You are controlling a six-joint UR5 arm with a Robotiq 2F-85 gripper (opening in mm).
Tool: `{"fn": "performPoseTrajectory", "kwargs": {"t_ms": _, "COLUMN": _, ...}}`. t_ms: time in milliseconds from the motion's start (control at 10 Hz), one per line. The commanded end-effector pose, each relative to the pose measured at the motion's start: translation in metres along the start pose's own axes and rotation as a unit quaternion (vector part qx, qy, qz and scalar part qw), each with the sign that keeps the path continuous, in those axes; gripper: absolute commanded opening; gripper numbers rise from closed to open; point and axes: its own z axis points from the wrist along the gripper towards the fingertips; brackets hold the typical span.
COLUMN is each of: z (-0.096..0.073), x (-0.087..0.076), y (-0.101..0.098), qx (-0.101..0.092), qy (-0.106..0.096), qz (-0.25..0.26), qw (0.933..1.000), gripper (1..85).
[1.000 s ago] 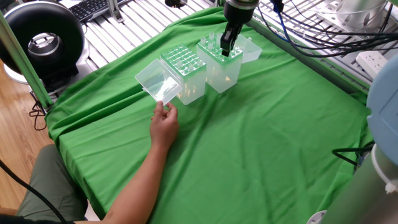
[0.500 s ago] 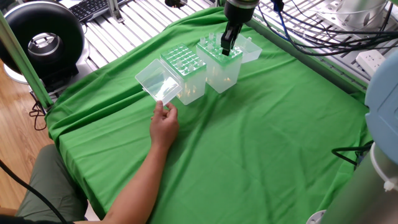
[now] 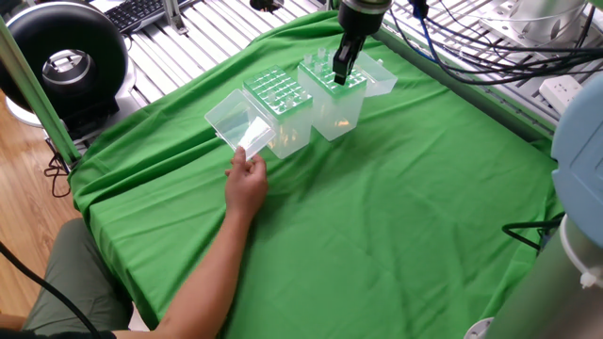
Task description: Insert a large pipette tip into the holder for large pipette tips
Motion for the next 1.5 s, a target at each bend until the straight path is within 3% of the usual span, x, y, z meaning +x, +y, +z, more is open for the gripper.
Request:
{"fn": "performPoseTrajectory", "kwargs": {"t_ms": 0, "z": 0.0, "x": -0.007, "y": 0.003, "qx": -0.003, "qy": -0.006, "qz": 0.006, "qw": 1.0, "gripper": 32.3}}
{"fn": "performPoseTrajectory", "kwargs": {"t_ms": 400, "z": 0.002, "x": -0.012, "y": 0.003, "qx": 0.0, "qy": -0.01, "qz": 0.007, "qw": 0.9999, "gripper": 30.7}}
{"fn": "performPoseTrajectory", "kwargs": {"t_ms": 900, "z": 0.001, "x": -0.015, "y": -0.003, "qx": 0.012, "qy": -0.018, "qz": 0.014, "qw": 0.9997, "gripper": 17.3}}
{"fn": "performPoseTrajectory", "kwargs": {"t_ms": 1400, "z": -0.013, "x": -0.012, "y": -0.005, "qx": 0.019, "qy": -0.007, "qz": 0.024, "qw": 0.9995, "gripper": 17.0}}
